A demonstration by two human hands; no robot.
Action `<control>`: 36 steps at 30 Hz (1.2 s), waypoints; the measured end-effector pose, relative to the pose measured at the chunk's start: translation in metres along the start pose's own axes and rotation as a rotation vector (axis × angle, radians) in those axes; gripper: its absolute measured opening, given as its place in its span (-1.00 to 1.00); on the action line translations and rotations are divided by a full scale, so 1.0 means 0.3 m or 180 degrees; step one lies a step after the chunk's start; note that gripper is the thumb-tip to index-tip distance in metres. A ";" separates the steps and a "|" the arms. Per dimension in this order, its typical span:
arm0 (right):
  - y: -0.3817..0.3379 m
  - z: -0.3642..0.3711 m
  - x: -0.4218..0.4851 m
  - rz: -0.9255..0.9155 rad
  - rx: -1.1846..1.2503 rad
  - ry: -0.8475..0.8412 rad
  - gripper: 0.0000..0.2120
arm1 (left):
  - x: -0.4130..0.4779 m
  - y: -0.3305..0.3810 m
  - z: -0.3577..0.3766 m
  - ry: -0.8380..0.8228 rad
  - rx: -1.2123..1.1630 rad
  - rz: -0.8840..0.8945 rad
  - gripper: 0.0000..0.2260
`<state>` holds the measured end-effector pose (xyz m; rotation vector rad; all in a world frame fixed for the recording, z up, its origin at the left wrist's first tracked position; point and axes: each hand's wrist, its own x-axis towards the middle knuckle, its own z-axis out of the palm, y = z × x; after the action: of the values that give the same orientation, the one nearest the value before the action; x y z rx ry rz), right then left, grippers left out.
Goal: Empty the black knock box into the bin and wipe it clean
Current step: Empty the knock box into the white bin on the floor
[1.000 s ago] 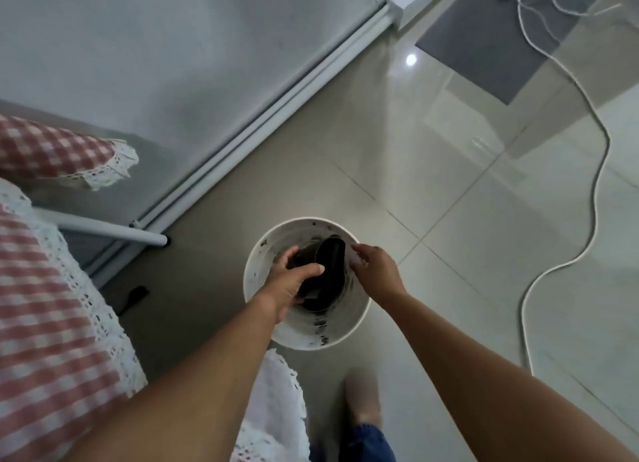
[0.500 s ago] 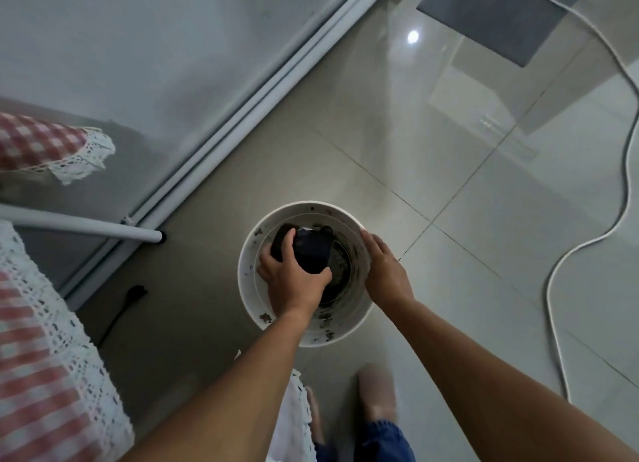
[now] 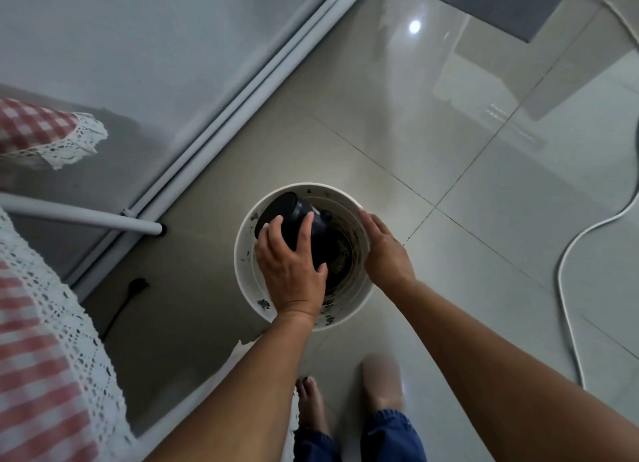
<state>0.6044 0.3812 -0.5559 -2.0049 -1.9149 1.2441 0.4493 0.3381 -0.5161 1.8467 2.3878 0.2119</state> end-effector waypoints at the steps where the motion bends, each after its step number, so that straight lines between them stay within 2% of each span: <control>1: 0.003 0.003 0.001 -0.0018 0.0005 0.0006 -0.19 | -0.001 -0.002 0.005 0.0056 0.0021 0.0023 -0.08; 5: 0.014 0.007 0.008 0.0025 -0.0008 -0.0027 -0.16 | 0.003 -0.014 0.016 0.0192 0.0130 -0.0007 -0.10; 9: 0.009 -0.002 0.006 0.0061 -0.0052 -0.0102 -0.14 | 0.014 -0.006 0.002 0.0110 0.0216 -0.0084 -0.11; 12: -0.005 -0.020 0.007 0.0062 -0.0173 -0.0280 -0.13 | 0.021 0.011 -0.031 -0.0051 0.0090 -0.0403 -0.12; 16: -0.040 -0.080 -0.012 0.0157 -0.0113 -0.0499 -0.20 | 0.071 0.039 -0.136 -0.0416 -0.0793 -0.1553 -0.15; 21: -0.174 -0.232 -0.090 0.0233 0.0626 -0.0326 -0.43 | 0.133 -0.007 -0.293 -0.0978 -0.2846 -0.3014 -0.19; 22: -0.216 -0.274 -0.105 0.0265 0.0832 -0.0342 -0.45 | 0.138 -0.011 -0.339 -0.1125 -0.3174 -0.3148 -0.27; 25: -0.349 -0.404 -0.145 0.0252 0.1360 -0.0453 -0.46 | 0.150 0.007 -0.505 -0.1899 -0.3732 -0.3223 -0.69; 27: -0.452 -0.513 -0.177 0.0116 0.1477 -0.0578 -0.46 | 0.156 0.009 -0.625 -0.2257 -0.3849 -0.3211 -0.78; 30: -0.589 -0.666 -0.236 -0.0144 0.1423 -0.0810 -0.50 | 0.155 0.024 -0.801 -0.2472 -0.4082 -0.3108 -0.69; 34: -0.747 -0.836 -0.351 -0.0267 0.1617 -0.1095 -0.61 | 0.143 0.046 -1.040 -0.2555 -0.4420 -0.2899 -0.37; 36: -0.817 -0.906 -0.407 -0.0342 0.1698 -0.1058 -0.64 | 0.137 0.051 -1.140 -0.2603 -0.4458 -0.2744 -0.32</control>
<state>0.5910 0.4460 -0.1758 -1.4796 -1.5412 1.9014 0.3934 0.3683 -0.1772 0.1462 1.4268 0.6274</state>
